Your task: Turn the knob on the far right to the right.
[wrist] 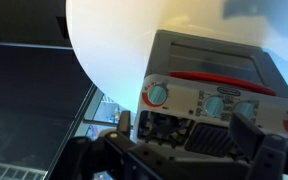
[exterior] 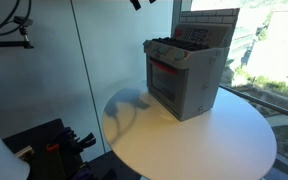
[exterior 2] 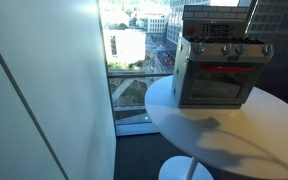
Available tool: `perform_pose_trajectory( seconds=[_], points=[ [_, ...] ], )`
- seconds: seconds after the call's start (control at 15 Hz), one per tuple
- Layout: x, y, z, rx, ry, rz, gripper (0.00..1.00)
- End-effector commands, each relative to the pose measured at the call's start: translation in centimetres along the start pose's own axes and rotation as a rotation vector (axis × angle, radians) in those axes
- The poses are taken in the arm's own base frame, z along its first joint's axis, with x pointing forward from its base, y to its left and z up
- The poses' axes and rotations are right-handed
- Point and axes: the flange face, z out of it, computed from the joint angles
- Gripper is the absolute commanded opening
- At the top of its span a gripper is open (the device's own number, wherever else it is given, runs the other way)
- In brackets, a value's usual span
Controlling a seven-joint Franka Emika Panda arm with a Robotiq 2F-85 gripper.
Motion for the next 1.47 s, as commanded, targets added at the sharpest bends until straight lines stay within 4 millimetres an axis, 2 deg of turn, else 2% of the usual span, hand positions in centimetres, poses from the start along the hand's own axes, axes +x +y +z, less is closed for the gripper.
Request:
perform_pose_trajectory(
  seconds=[0.0, 0.07, 0.53, 1.0, 1.4],
  points=[
    [1.6, 1.1, 0.6, -0.019, 0.006, 0.04, 1.0],
    [0.5, 0.7, 0.8, -0.002, -0.007, 0.017, 1.0],
    [0.7, 1.3, 1.4, -0.005, -0.012, 0.052, 1.0],
    [0.6, 3.7, 2.8, 0.013, 0.043, 0.189, 1.0],
    [1.1, 5.5, 5.7, 0.02, 0.082, 0.272, 1.0]
  ],
)
